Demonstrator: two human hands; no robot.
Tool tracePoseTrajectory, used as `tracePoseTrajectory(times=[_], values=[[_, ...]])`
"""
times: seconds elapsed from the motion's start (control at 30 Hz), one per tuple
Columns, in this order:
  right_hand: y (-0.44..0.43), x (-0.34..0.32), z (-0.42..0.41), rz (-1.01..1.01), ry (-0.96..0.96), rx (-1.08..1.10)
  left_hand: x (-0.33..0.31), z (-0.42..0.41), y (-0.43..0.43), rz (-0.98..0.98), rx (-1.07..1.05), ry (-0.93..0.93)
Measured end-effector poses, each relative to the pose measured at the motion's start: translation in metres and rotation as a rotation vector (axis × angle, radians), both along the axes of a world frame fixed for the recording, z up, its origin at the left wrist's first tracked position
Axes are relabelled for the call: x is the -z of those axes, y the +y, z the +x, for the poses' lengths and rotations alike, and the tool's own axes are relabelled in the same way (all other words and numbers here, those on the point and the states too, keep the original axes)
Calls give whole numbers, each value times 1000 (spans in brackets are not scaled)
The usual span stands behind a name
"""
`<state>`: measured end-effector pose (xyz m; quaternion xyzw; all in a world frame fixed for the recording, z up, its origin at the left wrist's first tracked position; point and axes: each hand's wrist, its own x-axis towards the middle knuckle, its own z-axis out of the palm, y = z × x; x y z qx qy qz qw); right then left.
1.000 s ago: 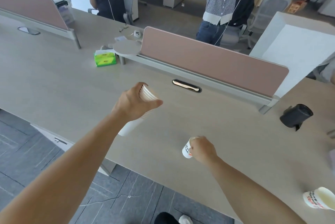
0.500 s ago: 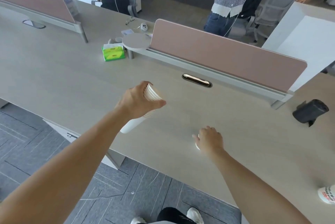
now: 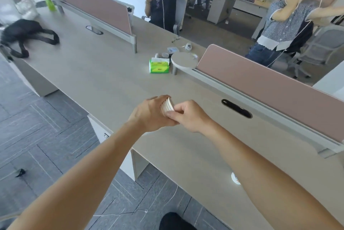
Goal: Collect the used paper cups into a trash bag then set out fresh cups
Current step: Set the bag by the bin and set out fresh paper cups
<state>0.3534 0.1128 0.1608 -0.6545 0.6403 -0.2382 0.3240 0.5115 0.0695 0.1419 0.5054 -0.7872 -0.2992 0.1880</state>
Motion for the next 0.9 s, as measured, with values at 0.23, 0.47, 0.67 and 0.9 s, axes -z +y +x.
tracePoseTrajectory(times=[0.23, 0.47, 0.67, 0.9], values=[[-60, 8, 36, -43, -79, -30, 13, 58, -40, 30, -153, 29], [-157, 41, 37, -164, -45, 140, 9, 121, -124, 43, -338, -32], [-216, 123, 94, -57, 467, -38, -4, 164, -193, 32, -424, -52], [-251, 173, 150, 42, 740, -158, 3, 214, -240, 25, -449, -69]])
